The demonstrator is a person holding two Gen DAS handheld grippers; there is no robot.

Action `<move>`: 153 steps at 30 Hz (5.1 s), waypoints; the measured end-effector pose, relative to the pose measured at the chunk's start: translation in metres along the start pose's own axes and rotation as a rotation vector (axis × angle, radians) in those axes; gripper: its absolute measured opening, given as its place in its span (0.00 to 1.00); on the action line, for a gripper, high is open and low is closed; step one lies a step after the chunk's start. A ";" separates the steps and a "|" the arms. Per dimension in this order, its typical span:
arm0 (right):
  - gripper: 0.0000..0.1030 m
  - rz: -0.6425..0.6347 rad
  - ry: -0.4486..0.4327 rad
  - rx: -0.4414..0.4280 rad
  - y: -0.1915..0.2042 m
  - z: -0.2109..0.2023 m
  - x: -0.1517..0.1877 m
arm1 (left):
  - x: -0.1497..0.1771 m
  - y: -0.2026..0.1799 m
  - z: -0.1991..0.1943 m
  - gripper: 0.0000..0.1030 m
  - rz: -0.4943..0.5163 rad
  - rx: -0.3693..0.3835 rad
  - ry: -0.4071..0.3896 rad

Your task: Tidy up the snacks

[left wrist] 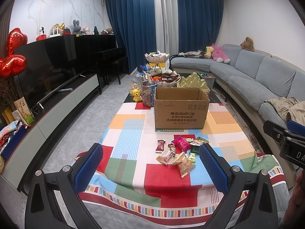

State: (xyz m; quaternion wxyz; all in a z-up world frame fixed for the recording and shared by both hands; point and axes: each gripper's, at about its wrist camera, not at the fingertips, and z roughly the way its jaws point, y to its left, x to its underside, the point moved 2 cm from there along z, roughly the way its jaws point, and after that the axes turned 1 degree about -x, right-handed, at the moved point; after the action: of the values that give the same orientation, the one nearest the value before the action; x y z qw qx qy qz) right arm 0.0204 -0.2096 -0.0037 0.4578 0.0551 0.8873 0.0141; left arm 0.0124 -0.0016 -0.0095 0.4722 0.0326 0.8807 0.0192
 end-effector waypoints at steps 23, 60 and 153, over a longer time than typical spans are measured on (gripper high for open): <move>0.93 0.002 0.028 -0.001 -0.004 0.008 -0.003 | -0.001 -0.009 0.002 1.00 0.012 0.010 0.034; 0.93 -0.034 0.252 0.009 -0.016 0.124 0.006 | 0.014 -0.054 0.119 1.00 0.174 0.106 0.292; 0.63 0.140 0.904 0.036 0.024 0.394 0.061 | 0.096 -0.087 0.318 0.55 0.245 0.306 0.643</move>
State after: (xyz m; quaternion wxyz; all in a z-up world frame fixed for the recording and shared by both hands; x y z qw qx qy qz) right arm 0.3077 -0.1894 -0.2801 0.0216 0.1111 0.9922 0.0521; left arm 0.2212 -0.0798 -0.2710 0.1556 0.1999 0.9662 -0.0471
